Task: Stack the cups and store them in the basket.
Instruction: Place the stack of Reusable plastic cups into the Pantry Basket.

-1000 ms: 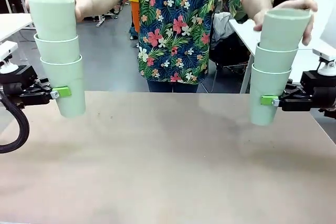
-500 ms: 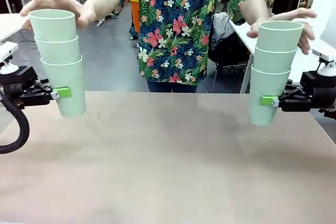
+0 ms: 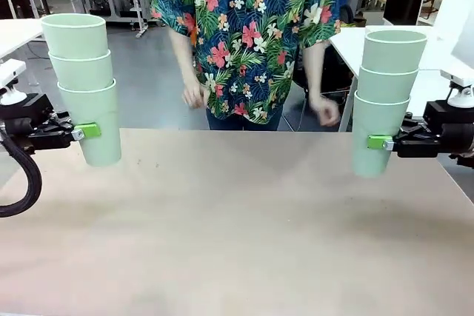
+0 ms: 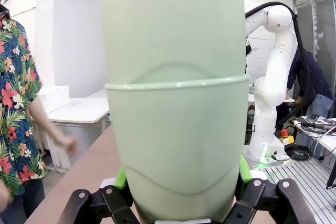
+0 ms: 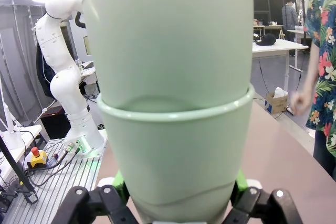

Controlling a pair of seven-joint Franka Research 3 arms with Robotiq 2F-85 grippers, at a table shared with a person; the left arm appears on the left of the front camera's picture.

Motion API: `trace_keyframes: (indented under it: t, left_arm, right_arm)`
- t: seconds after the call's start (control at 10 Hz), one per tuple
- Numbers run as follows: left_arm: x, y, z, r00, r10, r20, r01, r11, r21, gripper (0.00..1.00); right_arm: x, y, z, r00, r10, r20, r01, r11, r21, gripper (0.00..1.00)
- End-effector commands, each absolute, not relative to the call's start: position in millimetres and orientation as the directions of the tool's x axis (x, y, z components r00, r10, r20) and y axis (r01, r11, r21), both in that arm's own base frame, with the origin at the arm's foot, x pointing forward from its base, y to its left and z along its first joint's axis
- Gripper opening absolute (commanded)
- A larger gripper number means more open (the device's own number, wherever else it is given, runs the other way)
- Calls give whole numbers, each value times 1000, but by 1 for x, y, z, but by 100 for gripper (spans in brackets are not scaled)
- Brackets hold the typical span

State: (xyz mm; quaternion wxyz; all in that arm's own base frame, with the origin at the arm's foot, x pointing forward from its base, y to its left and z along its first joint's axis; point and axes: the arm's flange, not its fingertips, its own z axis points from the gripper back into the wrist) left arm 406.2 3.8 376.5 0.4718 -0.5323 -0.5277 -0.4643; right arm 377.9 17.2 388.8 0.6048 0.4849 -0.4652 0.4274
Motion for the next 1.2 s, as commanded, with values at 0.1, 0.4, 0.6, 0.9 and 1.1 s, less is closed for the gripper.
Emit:
trace_keyframes:
  t: [0.1, 0.4, 0.6, 0.9, 1.1]
  left_arm:
    - [406, 3, 381, 2, 128, 992, 1000, 0, -2, 86]
    - [406, 3, 381, 2, 128, 992, 1000, 0, -2, 86]
    - [406, 3, 381, 2, 128, 992, 1000, 0, -2, 86]
    - [406, 3, 381, 2, 128, 992, 1000, 0, -2, 86]
    - [406, 3, 381, 2, 128, 992, 1000, 0, -2, 86]
  right_arm:
    - [378, 17, 392, 195, 68, 979, -969, 165, 181, 87]
    - [378, 17, 392, 195, 68, 979, -969, 165, 181, 87]
    - [378, 17, 392, 195, 68, 979, -969, 165, 181, 87]
    - [378, 17, 392, 195, 68, 979, -969, 165, 181, 87]
    - [378, 17, 392, 195, 68, 979, -969, 165, 181, 87]
